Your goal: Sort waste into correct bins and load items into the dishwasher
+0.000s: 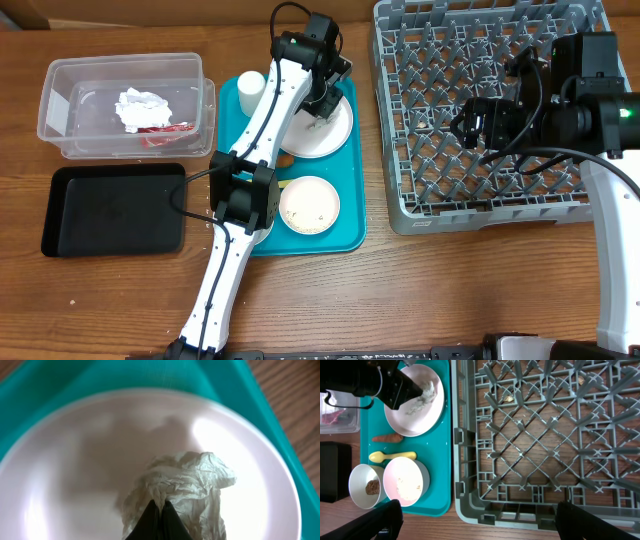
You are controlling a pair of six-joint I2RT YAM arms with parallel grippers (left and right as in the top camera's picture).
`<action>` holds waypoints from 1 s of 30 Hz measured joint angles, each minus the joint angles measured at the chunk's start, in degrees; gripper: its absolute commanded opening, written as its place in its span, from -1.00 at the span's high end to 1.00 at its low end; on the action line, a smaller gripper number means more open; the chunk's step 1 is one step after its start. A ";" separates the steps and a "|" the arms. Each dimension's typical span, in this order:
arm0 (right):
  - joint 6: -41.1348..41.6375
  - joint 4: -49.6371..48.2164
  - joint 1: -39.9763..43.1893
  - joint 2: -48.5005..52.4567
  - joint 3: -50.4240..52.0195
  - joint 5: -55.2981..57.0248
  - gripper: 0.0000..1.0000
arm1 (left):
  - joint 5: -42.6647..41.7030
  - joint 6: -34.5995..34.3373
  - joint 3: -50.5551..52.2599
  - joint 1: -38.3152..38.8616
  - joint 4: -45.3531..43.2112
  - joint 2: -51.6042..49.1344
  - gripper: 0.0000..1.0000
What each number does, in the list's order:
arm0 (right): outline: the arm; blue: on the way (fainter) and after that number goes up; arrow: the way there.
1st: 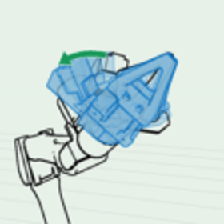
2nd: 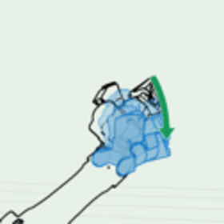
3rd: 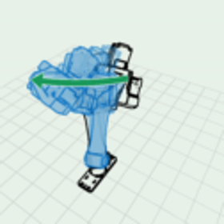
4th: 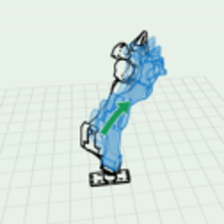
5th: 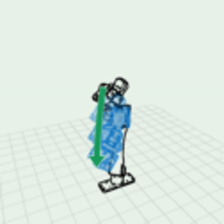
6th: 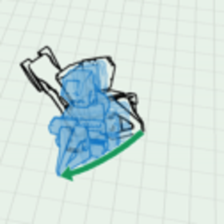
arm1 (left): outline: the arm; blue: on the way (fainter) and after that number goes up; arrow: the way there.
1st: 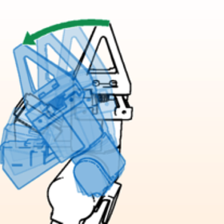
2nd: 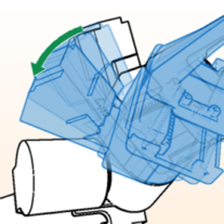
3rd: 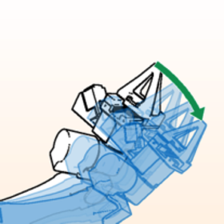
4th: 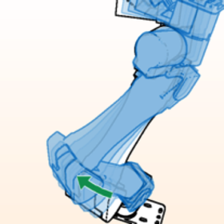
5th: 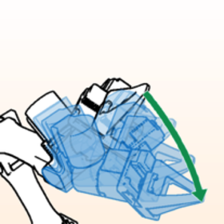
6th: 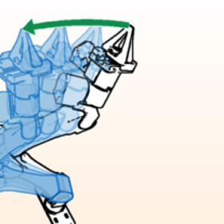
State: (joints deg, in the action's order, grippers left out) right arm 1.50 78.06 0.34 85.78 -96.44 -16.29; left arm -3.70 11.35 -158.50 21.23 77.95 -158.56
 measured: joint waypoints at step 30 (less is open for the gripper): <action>0.00 0.07 -0.02 0.00 0.00 0.00 -1.00 | 10.16 -19.34 -17.20 -31.19 17.31 5.99 -0.51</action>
State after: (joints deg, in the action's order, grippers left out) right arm 1.50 78.13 0.32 85.78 -96.44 -16.29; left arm 6.46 -7.99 -175.70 -9.96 95.26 -152.57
